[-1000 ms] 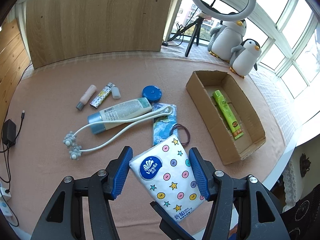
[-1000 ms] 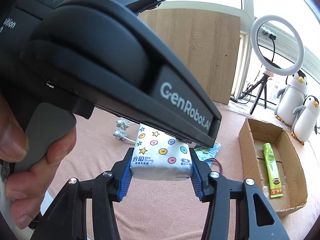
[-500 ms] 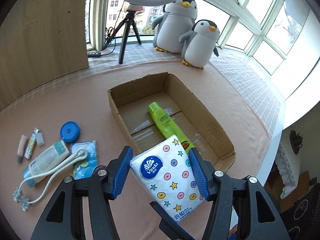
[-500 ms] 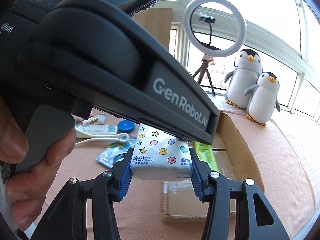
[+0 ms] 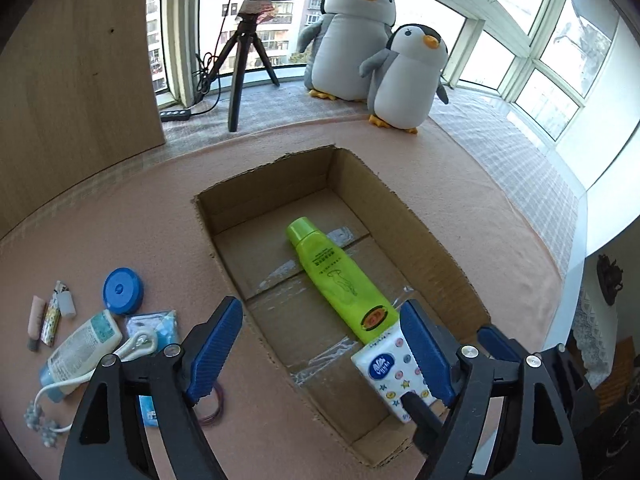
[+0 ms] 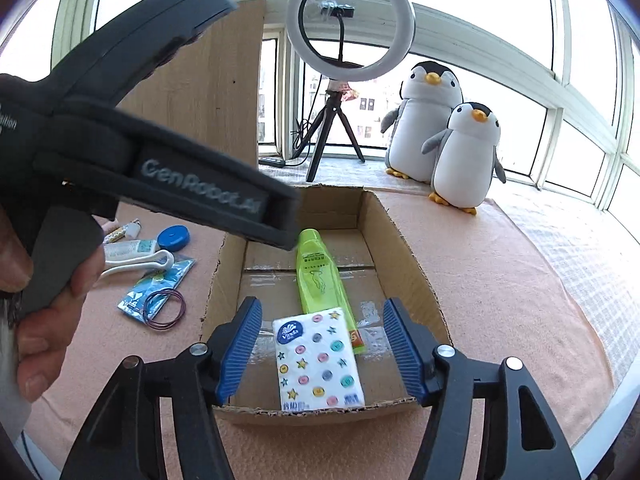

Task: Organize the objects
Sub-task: 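Open the right tool to release the tissue pack into the box, then reach the right tool to the purple hair tie and close on it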

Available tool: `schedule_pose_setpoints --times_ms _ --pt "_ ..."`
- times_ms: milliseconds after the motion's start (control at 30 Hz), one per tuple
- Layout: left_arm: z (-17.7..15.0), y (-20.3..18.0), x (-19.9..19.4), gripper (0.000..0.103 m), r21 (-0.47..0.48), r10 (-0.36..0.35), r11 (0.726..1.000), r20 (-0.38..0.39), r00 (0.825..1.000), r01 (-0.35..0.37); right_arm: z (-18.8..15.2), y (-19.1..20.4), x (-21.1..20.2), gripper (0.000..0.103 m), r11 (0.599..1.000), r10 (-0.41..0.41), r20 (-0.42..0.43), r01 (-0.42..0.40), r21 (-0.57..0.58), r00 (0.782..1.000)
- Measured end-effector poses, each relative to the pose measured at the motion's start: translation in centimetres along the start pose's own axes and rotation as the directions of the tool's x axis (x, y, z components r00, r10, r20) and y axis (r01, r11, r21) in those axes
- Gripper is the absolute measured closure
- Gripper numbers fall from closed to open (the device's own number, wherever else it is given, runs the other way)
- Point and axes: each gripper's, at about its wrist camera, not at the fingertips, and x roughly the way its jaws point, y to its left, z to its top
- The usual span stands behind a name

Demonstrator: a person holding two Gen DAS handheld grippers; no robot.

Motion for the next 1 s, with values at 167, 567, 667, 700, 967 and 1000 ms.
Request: schedule_pose_setpoints --times_ms 167,567,667,700,967,1000 --pt "-2.8 6.6 -3.4 0.016 -0.08 0.1 0.992 0.025 0.995 -0.098 1.9 2.6 -0.6 0.042 0.999 0.034 -0.019 -0.034 -0.01 0.999" --pt "-15.5 25.1 -14.2 0.014 -0.446 0.309 0.851 -0.002 0.951 -0.278 -2.5 14.7 5.2 0.04 0.969 0.22 -0.279 -0.241 -0.045 0.935" --pt "-18.3 27.3 -16.2 0.014 -0.504 0.328 0.814 -0.009 0.944 -0.288 -2.7 14.6 7.0 0.04 0.975 0.202 -0.296 -0.22 -0.029 0.934" --pt "-19.1 27.8 -16.8 0.014 -0.516 0.334 0.806 -0.008 0.943 -0.29 -2.4 14.5 7.4 0.04 0.976 0.203 -0.292 -0.218 -0.021 0.935" --pt "-21.9 29.8 -19.5 0.014 -0.579 0.361 0.759 -0.006 0.932 -0.298 0.7 14.1 9.0 0.047 0.985 0.163 -0.269 -0.173 -0.012 0.949" --pt "-21.8 29.8 -19.5 0.014 -0.58 0.365 0.757 -0.004 0.931 -0.299 0.7 14.0 9.3 0.049 0.987 0.15 -0.281 -0.158 -0.007 0.948"
